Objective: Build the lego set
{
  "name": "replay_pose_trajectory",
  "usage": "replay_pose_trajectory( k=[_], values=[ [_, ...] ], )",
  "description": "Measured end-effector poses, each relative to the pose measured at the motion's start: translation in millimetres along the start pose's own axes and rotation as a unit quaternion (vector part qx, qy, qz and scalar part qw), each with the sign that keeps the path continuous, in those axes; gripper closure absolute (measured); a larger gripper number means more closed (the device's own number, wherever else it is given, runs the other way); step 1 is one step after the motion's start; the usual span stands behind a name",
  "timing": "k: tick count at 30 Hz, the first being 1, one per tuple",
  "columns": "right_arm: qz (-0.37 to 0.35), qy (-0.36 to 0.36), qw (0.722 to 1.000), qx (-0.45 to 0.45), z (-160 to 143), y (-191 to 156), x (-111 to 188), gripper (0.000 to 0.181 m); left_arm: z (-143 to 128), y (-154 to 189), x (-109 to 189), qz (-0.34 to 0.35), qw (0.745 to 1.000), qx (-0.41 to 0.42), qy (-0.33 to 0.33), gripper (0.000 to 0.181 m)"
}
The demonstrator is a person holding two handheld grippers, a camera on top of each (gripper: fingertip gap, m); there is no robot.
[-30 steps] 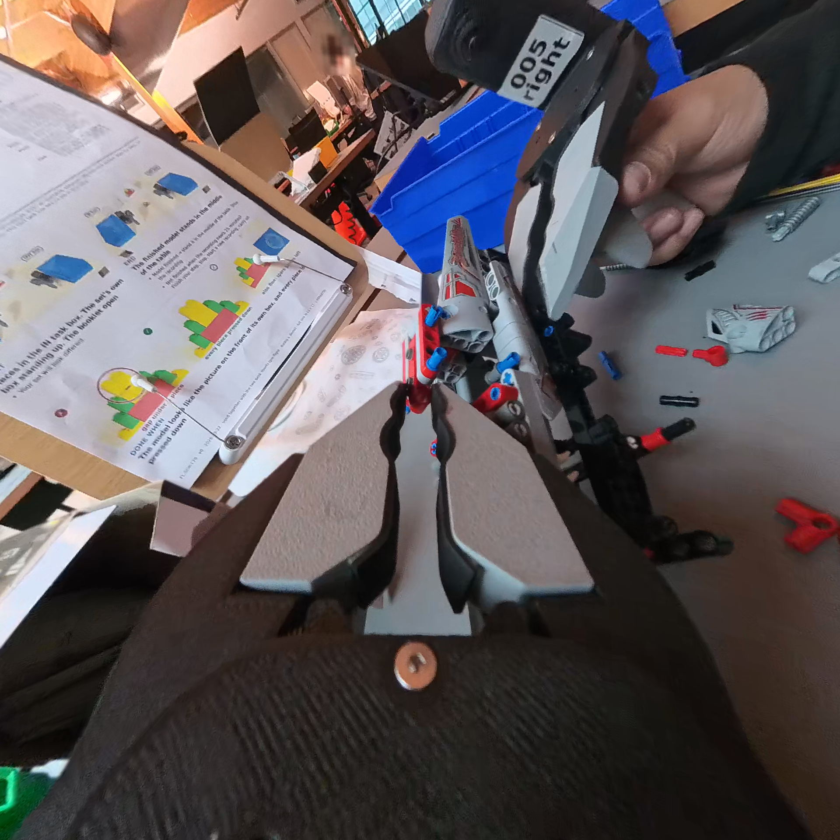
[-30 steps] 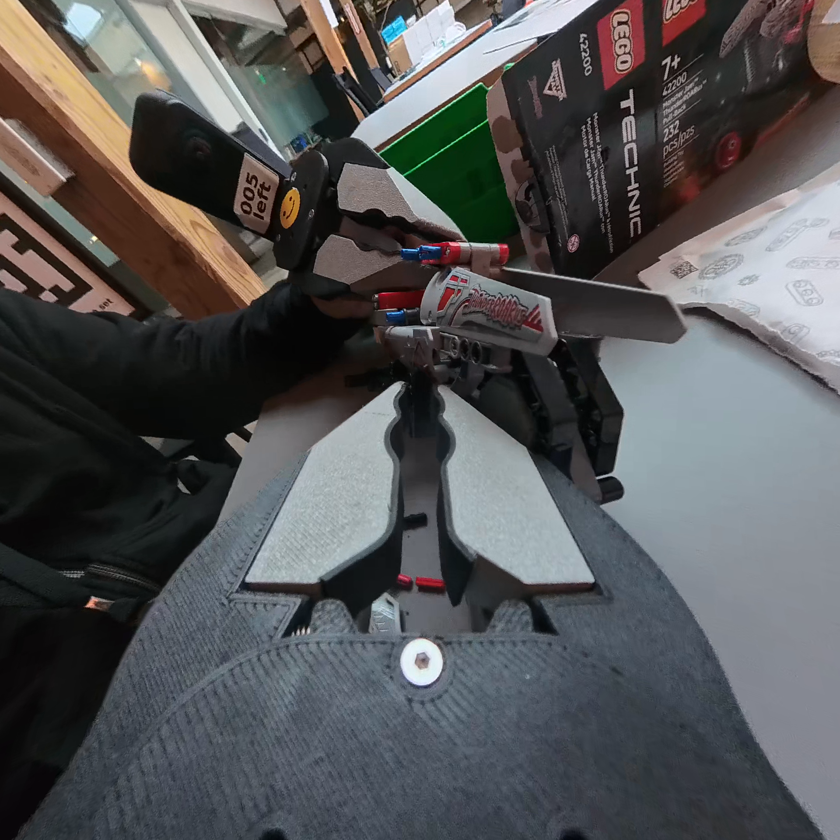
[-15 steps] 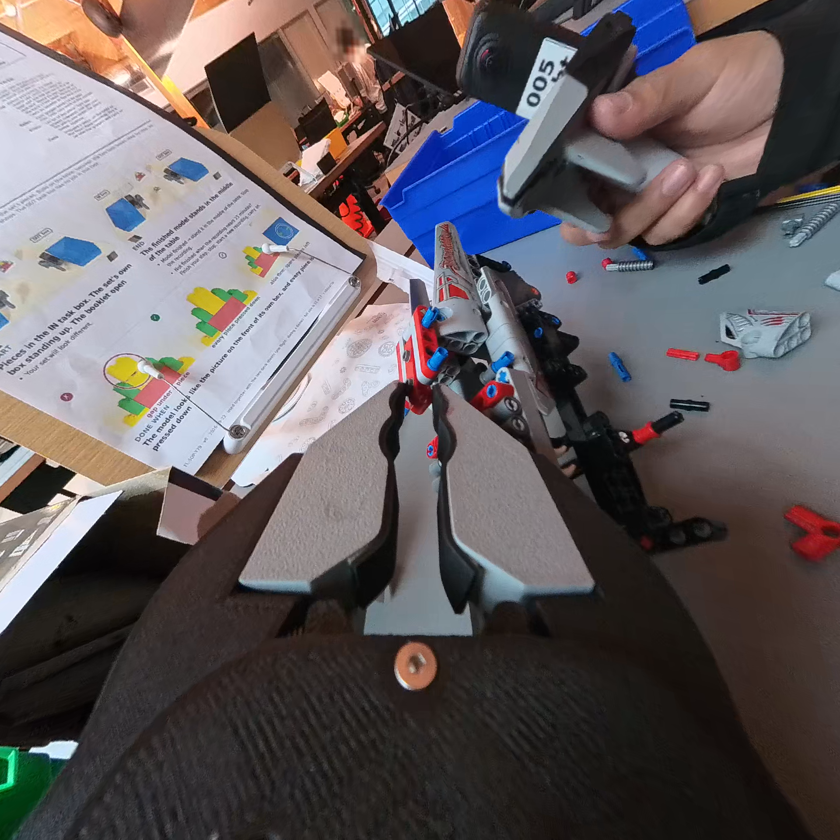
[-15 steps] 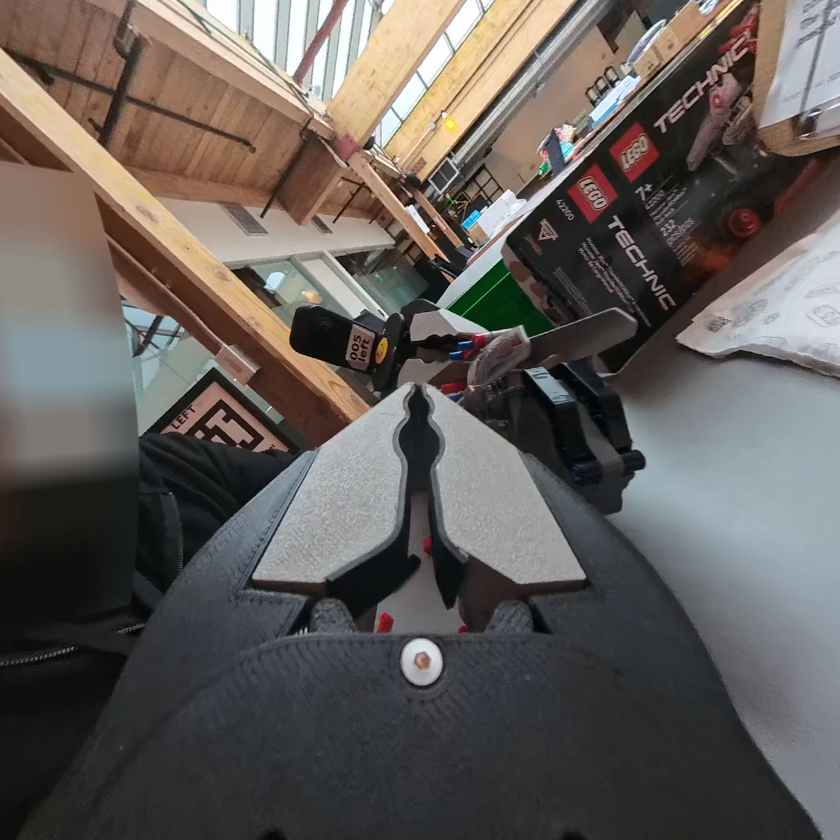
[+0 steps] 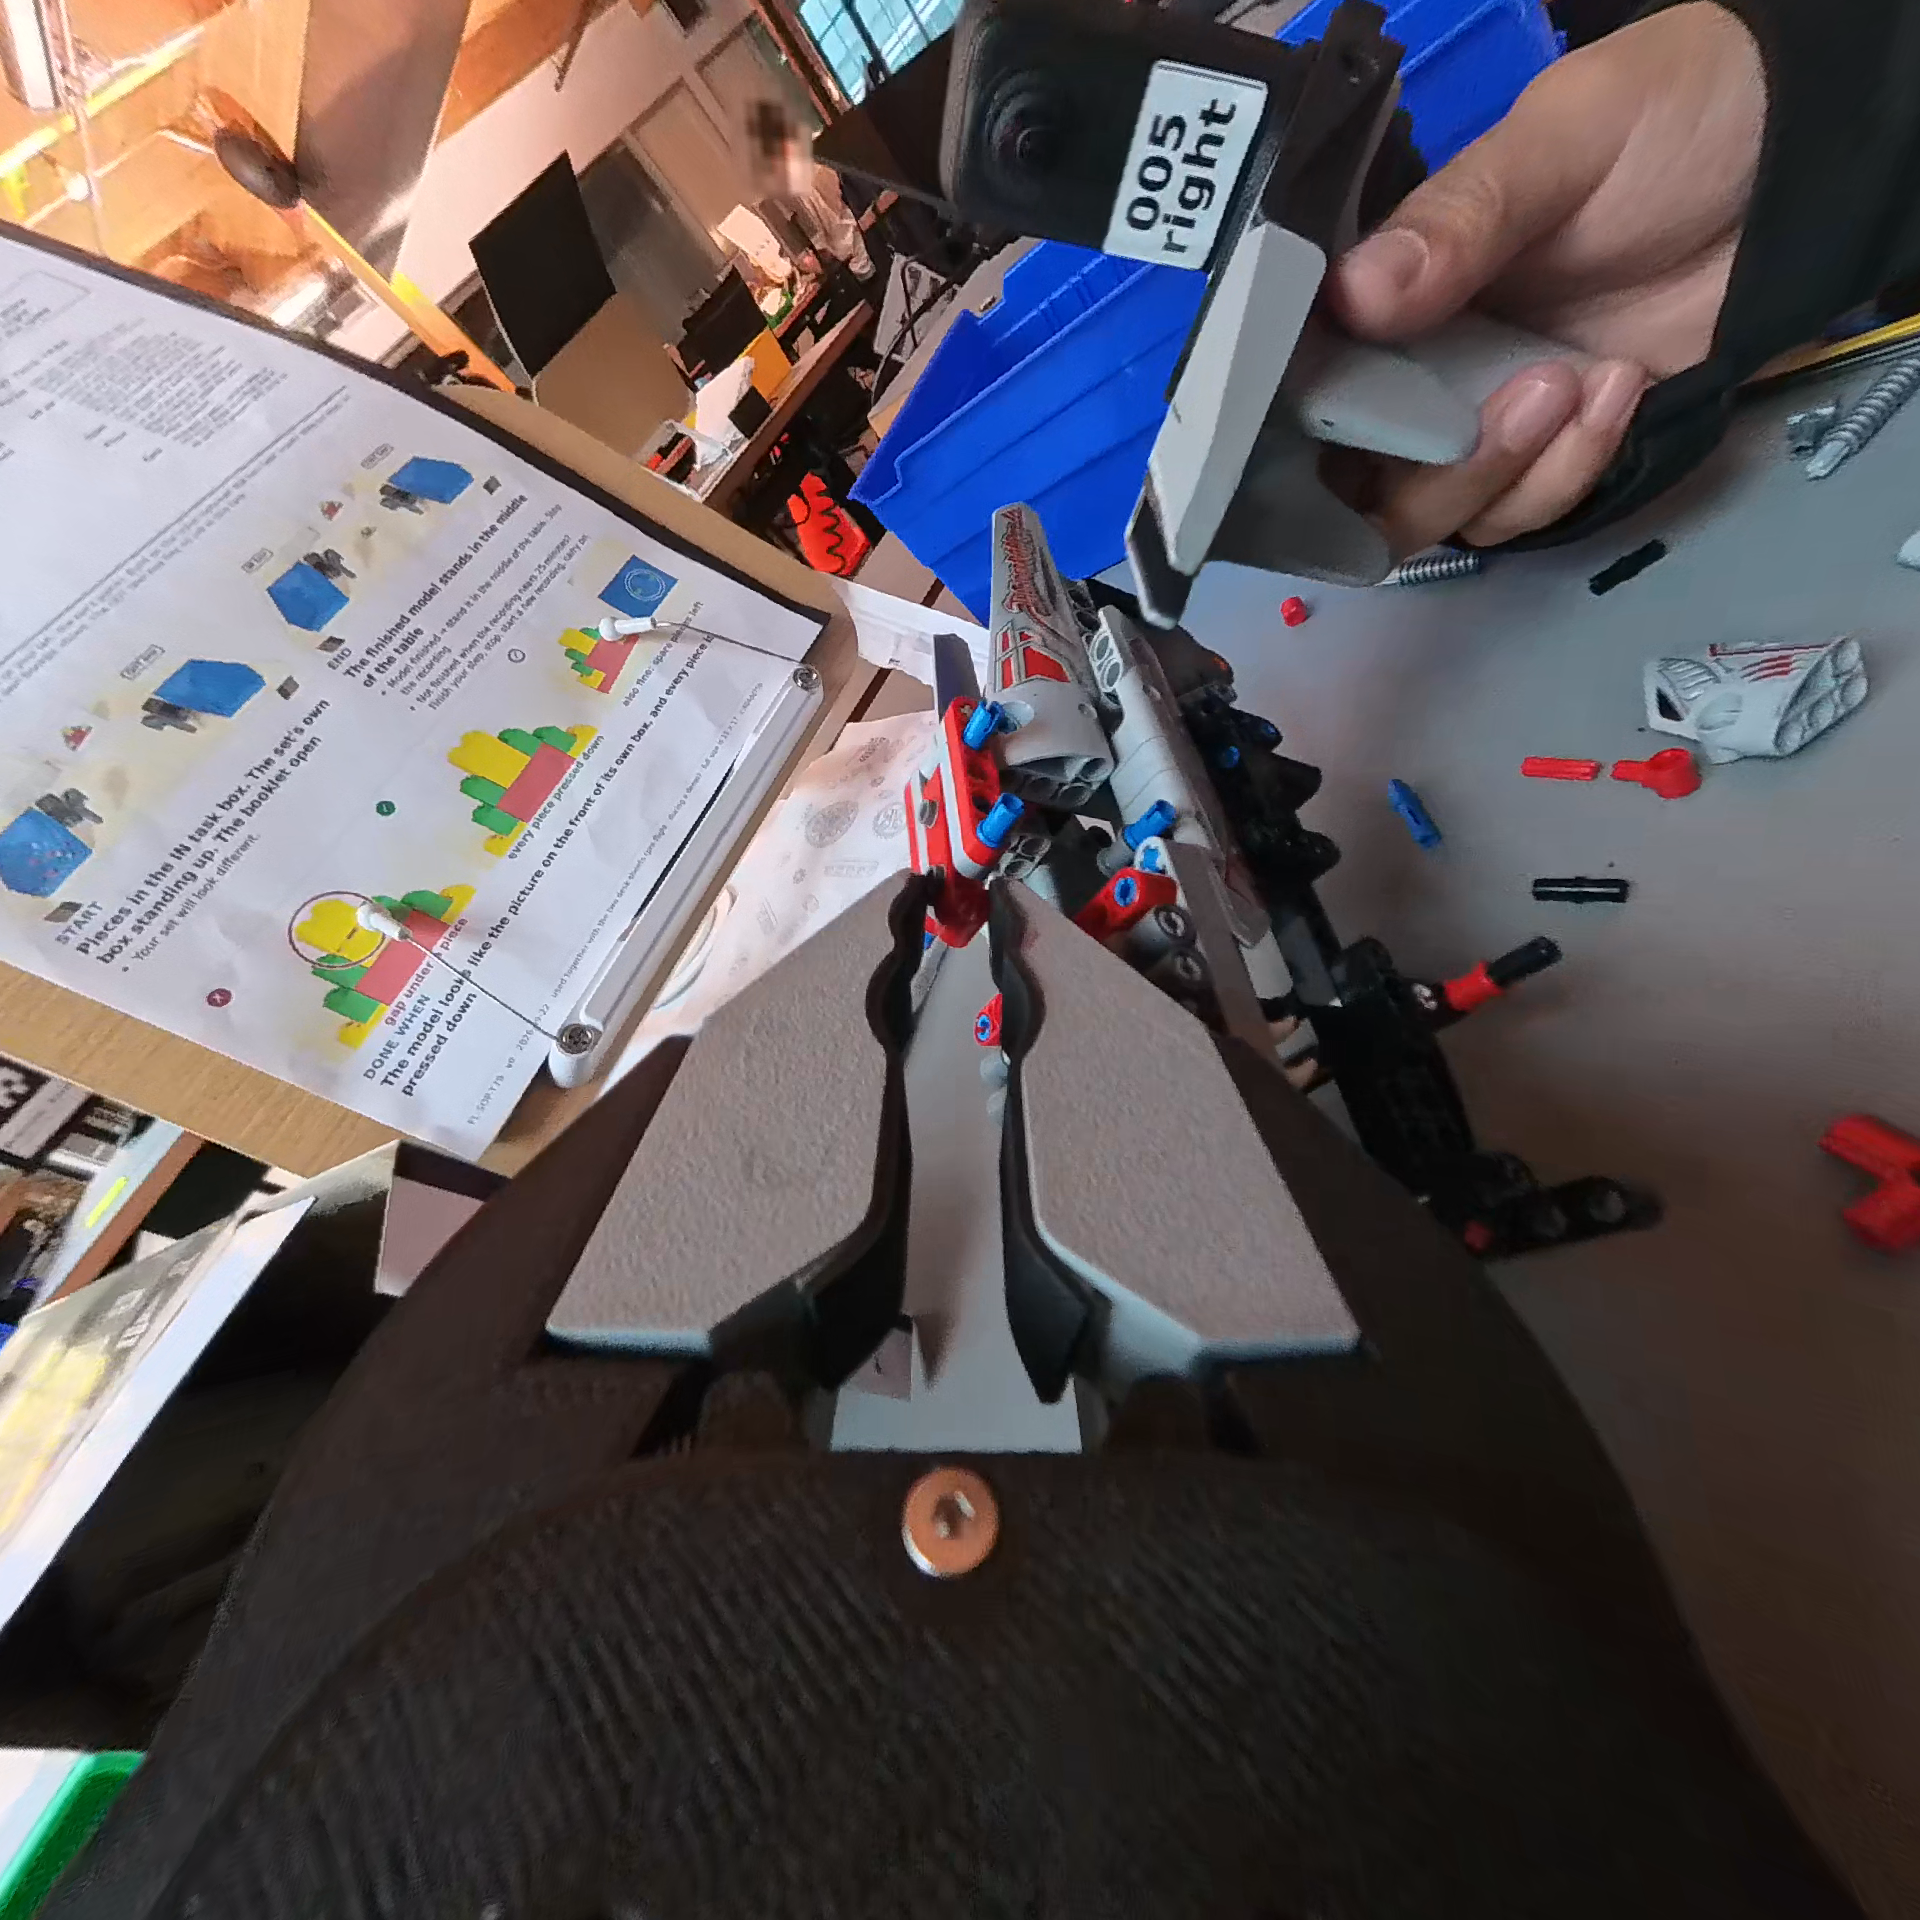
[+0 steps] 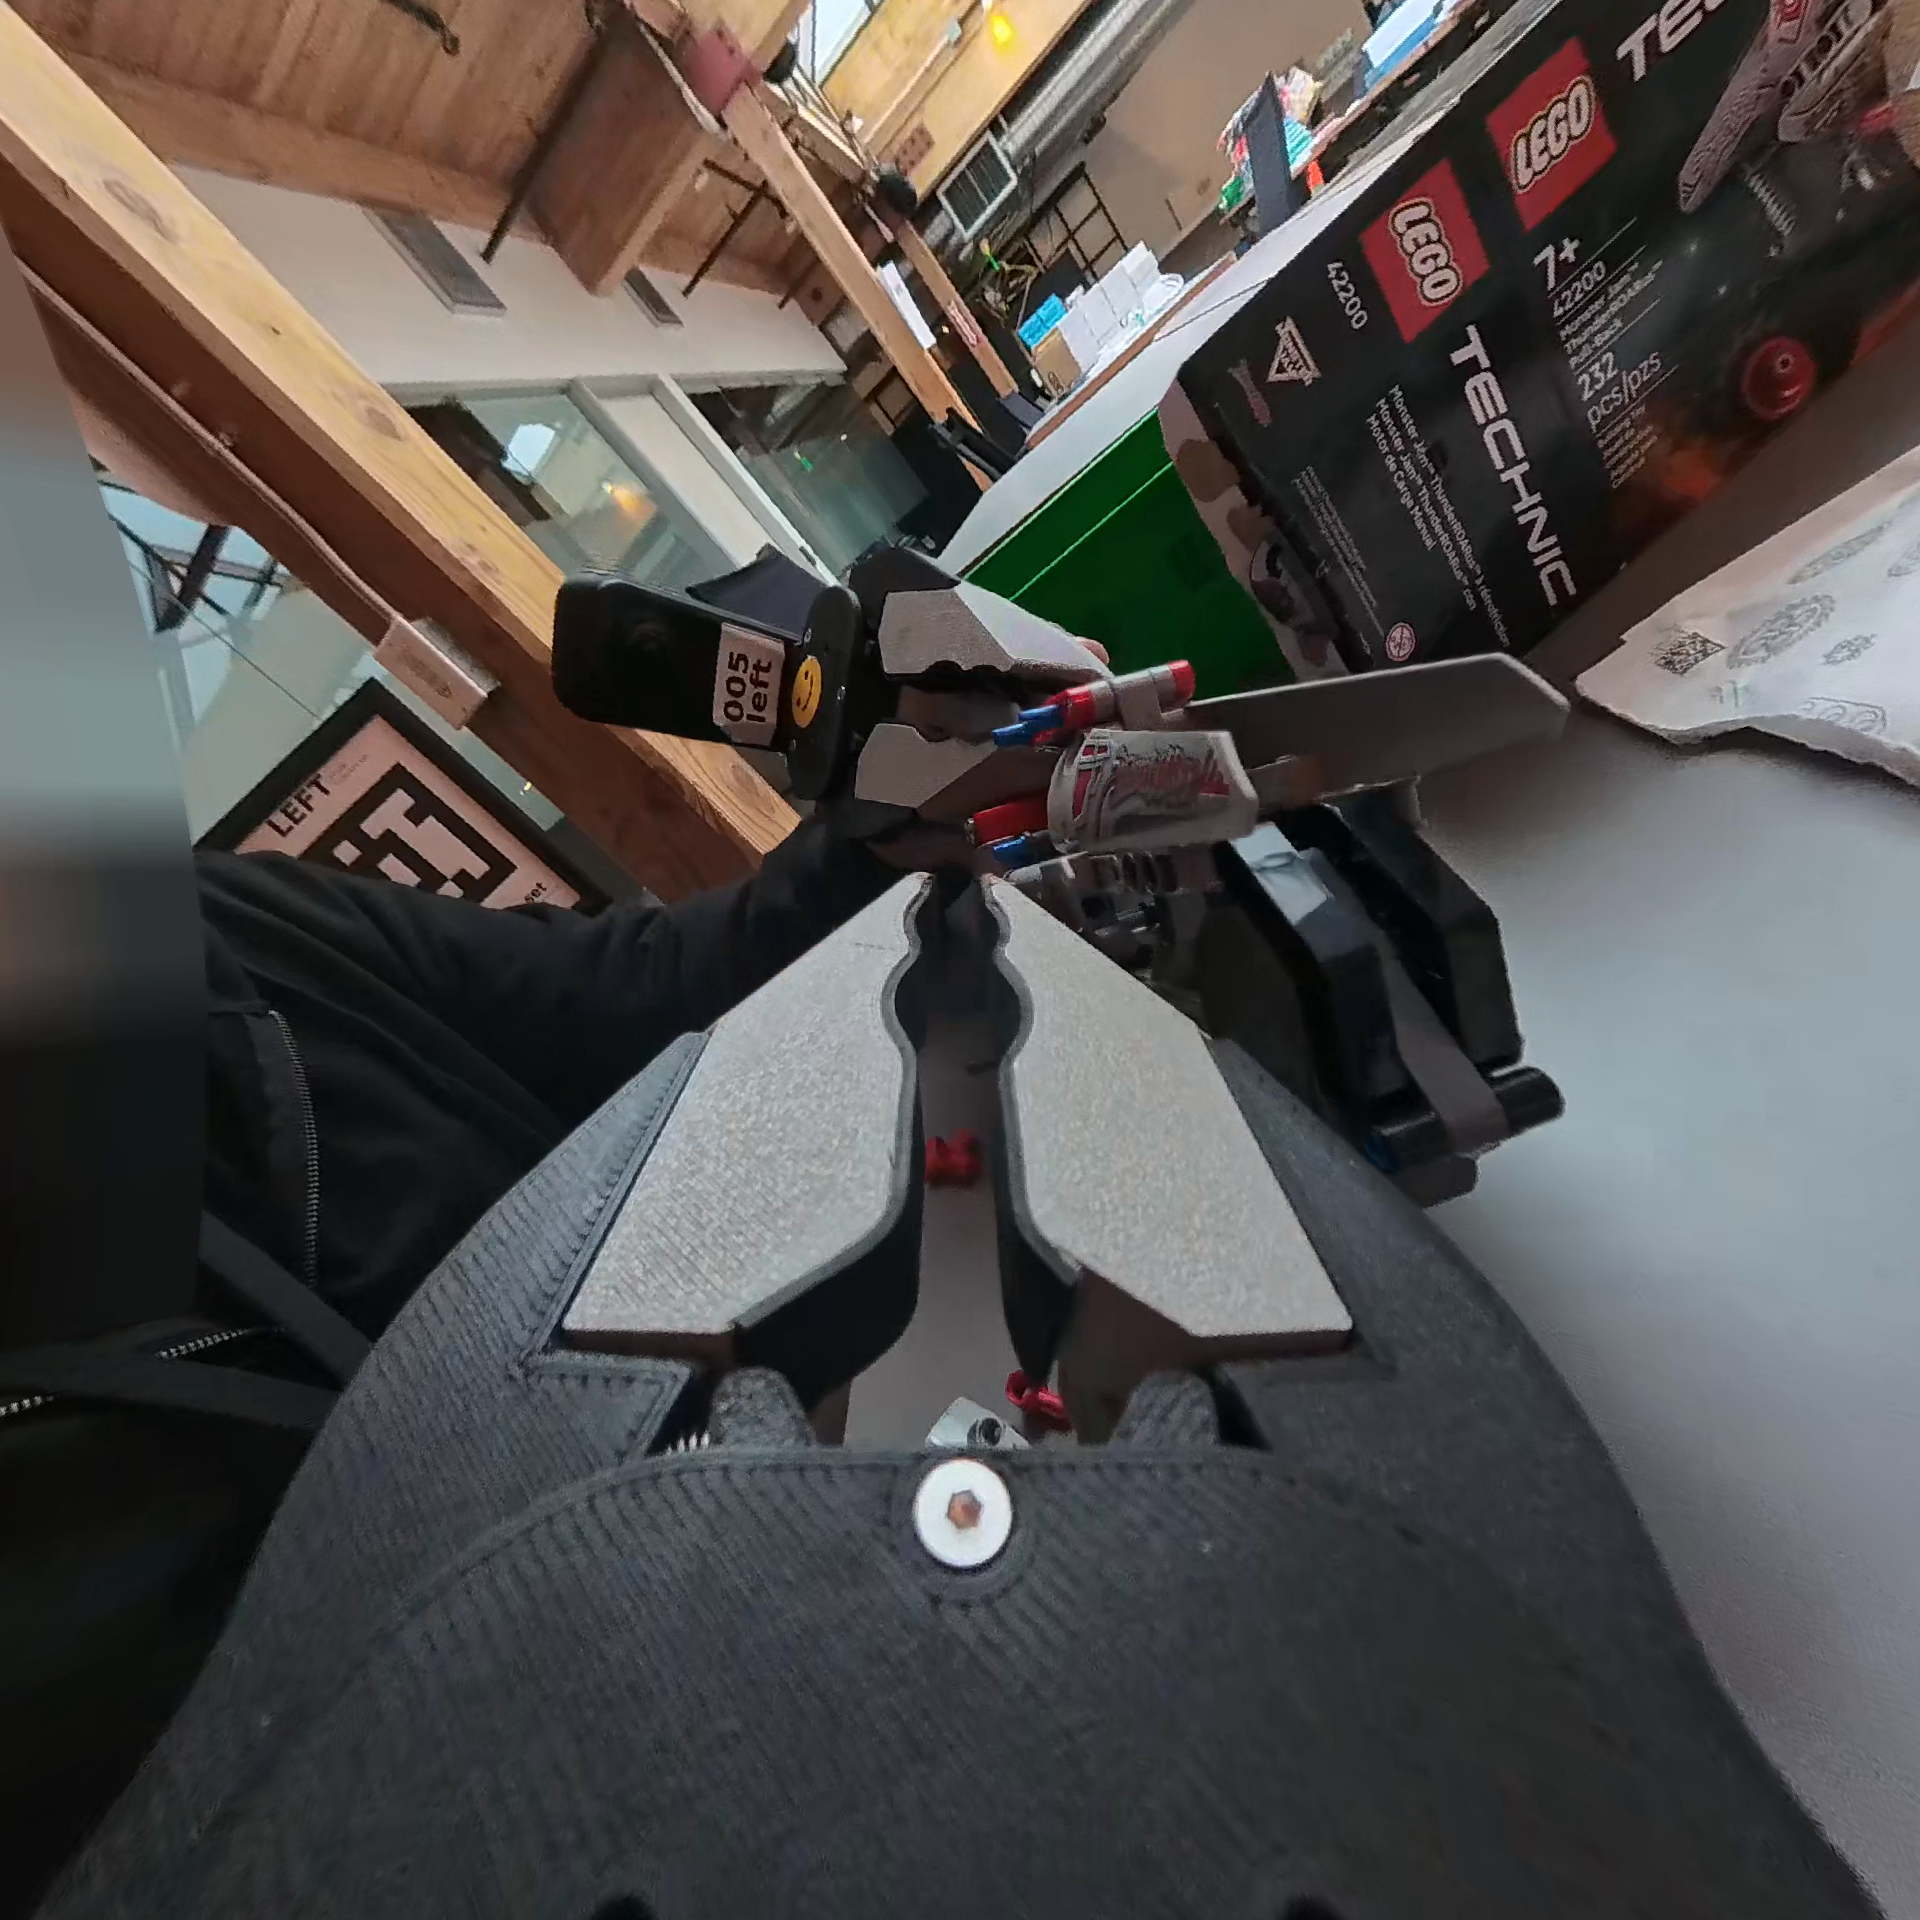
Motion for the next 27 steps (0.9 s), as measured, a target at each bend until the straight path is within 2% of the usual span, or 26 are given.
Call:
replay_pose_trajectory(
  k=[16, 20, 21, 27],
  values=[
    [-0.027, -0.026, 0.999, 0.008, -5, 4, 0, 0.177, -1, 4, -2, 0.009, 0.999, -0.038, -0.012, 0.169],
    [-0.052, -0.038, 0.998, 0.007, -7, 9, 2, 0.175, -1, 11, -2, -0.015, 1.000, -0.015, -0.017, 0.176],
    [-0.061, -0.040, 0.997, 0.007, -7, 10, 3, 0.174, 0, 10, -1, -0.010, 1.000, -0.012, -0.016, 0.181],
    [-0.084, -0.036, 0.996, 0.011, -5, 13, 9, 0.173, 3, -3, 4, 0.019, 0.999, 0.029, 0.001, 0.181]
  ],
)
Point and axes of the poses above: each gripper's, where its closed fingertips meet, x back along the fingers, z out of its top, y = z × x across the jaws, the point moved 5 cm from there along x, back along the fingers, and after that the axes turned 11 degrees about z, right-handed, at the moved point
